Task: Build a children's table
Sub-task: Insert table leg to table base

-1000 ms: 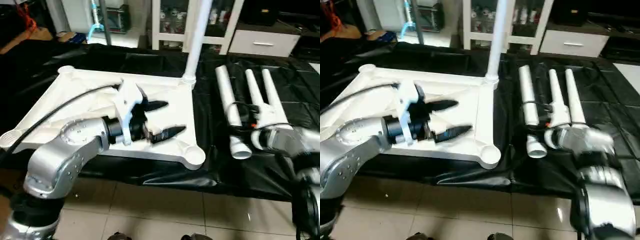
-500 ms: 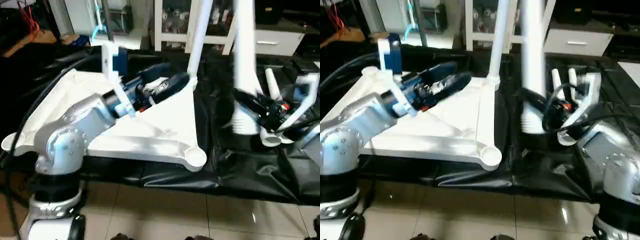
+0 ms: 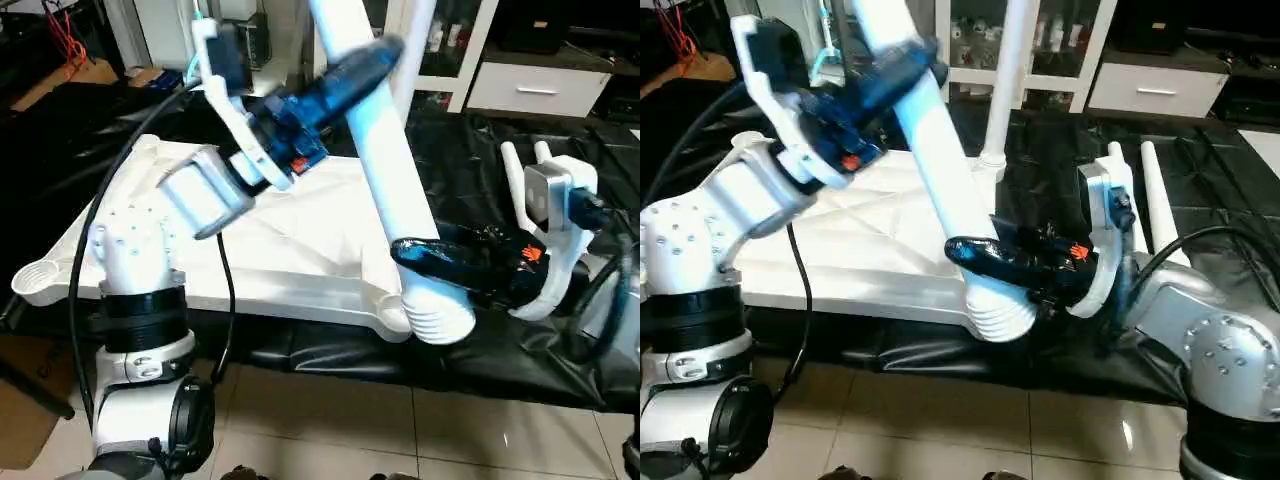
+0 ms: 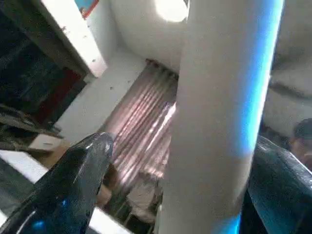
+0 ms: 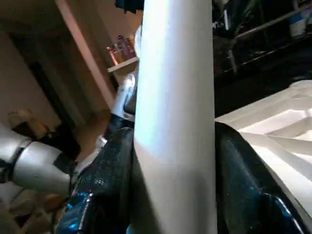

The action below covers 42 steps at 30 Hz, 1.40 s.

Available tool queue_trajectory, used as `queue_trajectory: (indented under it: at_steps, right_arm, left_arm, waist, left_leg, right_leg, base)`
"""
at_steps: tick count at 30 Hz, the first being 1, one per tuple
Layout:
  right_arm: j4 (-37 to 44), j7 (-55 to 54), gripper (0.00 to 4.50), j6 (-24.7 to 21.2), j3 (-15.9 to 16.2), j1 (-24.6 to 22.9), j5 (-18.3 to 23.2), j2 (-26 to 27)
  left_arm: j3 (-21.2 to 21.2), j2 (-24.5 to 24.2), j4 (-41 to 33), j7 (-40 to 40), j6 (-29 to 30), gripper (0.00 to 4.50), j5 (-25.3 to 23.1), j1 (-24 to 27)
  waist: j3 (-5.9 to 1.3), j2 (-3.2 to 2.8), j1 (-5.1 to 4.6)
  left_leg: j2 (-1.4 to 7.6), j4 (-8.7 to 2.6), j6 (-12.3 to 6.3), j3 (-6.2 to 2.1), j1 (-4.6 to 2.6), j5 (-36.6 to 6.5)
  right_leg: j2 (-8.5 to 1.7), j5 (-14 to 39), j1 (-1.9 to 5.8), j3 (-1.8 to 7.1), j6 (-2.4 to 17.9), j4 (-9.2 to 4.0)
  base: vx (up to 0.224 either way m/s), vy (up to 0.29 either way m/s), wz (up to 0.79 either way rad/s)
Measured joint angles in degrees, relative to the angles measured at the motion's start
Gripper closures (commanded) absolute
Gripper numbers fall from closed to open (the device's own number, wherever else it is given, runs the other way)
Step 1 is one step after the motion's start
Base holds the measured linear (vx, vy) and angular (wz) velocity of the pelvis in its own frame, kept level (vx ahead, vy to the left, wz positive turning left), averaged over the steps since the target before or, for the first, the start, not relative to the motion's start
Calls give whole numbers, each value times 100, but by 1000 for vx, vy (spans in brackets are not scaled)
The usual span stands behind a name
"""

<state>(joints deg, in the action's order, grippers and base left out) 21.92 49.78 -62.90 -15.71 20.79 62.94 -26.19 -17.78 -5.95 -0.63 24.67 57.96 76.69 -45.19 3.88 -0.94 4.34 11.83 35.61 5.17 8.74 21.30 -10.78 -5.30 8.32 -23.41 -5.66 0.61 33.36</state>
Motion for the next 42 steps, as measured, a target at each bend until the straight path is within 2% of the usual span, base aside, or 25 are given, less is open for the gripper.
queue_trajectory:
  at_steps: [3,7,9,11,19,24,27,29,32,36,42]
  right_arm:
    - [-4,53,261,-79,-2,9,68,-165]
    - [-5,174,261,-167,7,-64,183,-304]
    - [-7,169,261,-176,7,-110,209,-365]
    - [-18,145,261,-177,10,-126,219,-379]
    - [-58,71,261,-176,42,-179,233,-407]
    - [-61,44,261,-169,51,-178,241,-434]
    - [-68,21,261,-168,63,-180,240,-438]
    - [-68,15,261,-163,81,-211,239,-458]
    - [-69,15,261,-154,149,-221,211,-515]
    - [-72,38,261,-152,196,-262,187,-554]
    - [-88,57,262,-114,263,-278,139,-597]
  left_arm:
    - [-60,-42,-1,-72,51,0,231,-2]
    - [-74,-49,22,-237,71,0,241,-2]
    - [-103,-58,49,-318,79,29,250,-2]
    - [-101,-87,53,-396,91,36,332,-2]
    - [-101,-136,154,-541,181,122,524,-2]
    - [-90,-160,156,-602,184,166,655,-2]
    - [-72,-191,154,-595,197,177,686,-2]
    - [-28,-288,154,-557,263,203,680,-1]
    - [99,-405,92,-389,328,220,513,42]
    - [222,-548,6,-179,329,264,305,82]
    - [369,-707,-46,-8,241,275,106,92]
  waist:
    - [-8,13,81]
    - [-13,21,157]
    - [-13,22,190]
    - [-13,21,210]
    - [-13,21,220]
    - [-13,21,219]
    - [-13,21,219]
    - [-13,21,219]
    - [-13,21,218]
    - [-13,21,218]
    - [-13,21,218]
  left_leg:
    - [3,-3,-3,1,-1,-2]
    - [5,-15,-2,9,-1,-2]
    - [5,-25,-2,9,0,-2]
    - [5,-32,-1,9,0,-2]
    - [5,-39,1,10,-1,-1]
    - [5,-39,3,10,-3,1]
    - [4,-39,3,10,-2,1]
    - [5,-39,4,10,-3,2]
    - [5,-39,4,10,-2,2]
    - [5,-39,4,10,-2,1]
    - [5,-39,4,10,-3,2]
  right_leg:
    - [0,-16,1,6,-26,1]
    - [0,-34,5,17,-56,10]
    - [0,-35,4,18,-57,11]
    - [0,-35,4,18,-58,13]
    - [0,-34,3,19,-60,20]
    - [0,-34,4,20,-60,20]
    - [0,-35,4,20,-60,20]
    - [0,-35,4,20,-61,20]
    - [0,-35,4,20,-61,20]
    - [0,-35,4,20,-61,21]
    - [0,-35,4,21,-61,23]
  base:
    - [0,0,0]
    - [0,0,0]
    - [0,0,0]
    - [0,0,0]
    - [0,0,0]
    - [0,0,0]
    - [0,0,0]
    - [0,0,0]
    - [0,0,0]
    - [0,0,0]
    - [0,0,0]
